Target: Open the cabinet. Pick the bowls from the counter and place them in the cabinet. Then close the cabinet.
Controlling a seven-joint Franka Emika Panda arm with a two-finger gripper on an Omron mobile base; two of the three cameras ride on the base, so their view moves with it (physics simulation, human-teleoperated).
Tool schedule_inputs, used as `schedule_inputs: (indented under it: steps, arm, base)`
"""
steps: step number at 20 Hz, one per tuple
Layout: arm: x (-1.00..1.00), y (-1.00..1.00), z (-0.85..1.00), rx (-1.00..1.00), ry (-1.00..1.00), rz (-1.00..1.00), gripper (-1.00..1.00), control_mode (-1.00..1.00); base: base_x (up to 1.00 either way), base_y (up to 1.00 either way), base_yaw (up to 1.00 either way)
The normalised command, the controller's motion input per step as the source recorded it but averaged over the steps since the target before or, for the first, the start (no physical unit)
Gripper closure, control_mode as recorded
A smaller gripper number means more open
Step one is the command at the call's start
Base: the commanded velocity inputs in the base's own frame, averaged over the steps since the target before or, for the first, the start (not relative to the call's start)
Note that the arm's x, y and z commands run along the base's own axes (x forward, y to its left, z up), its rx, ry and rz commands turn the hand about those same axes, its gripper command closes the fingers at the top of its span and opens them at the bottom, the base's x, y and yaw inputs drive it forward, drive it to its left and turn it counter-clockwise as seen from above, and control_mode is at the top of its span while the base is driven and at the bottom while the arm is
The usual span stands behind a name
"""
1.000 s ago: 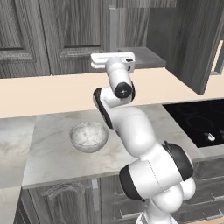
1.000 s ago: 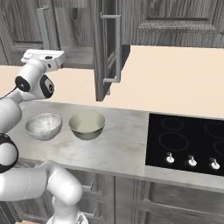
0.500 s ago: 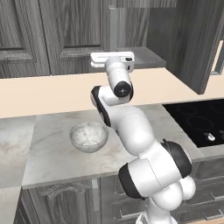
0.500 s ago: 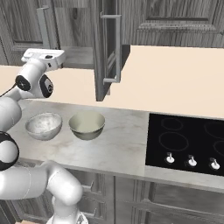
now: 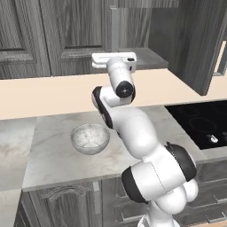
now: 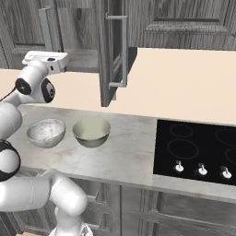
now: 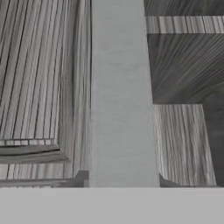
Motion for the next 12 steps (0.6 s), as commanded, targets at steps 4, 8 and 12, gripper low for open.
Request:
schedule_inputs:
  steps: [4,8,12]
  arm:
    - [-0.27,0.55,-0.22,-0.01,0.01,0.08,1.0,-1.0]
    - [-0.96,1.0,-0.12,-0.06,-0.03,0.12,1.0,-1.0]
    - [-0.96,1.0,-0.41,-0.19,-0.02,0.16,1.0,-1.0]
  base:
    - [0.0,0.0,0.0]
    - [0.0,0.0,0.0]
    - [0.0,0.0,0.0]
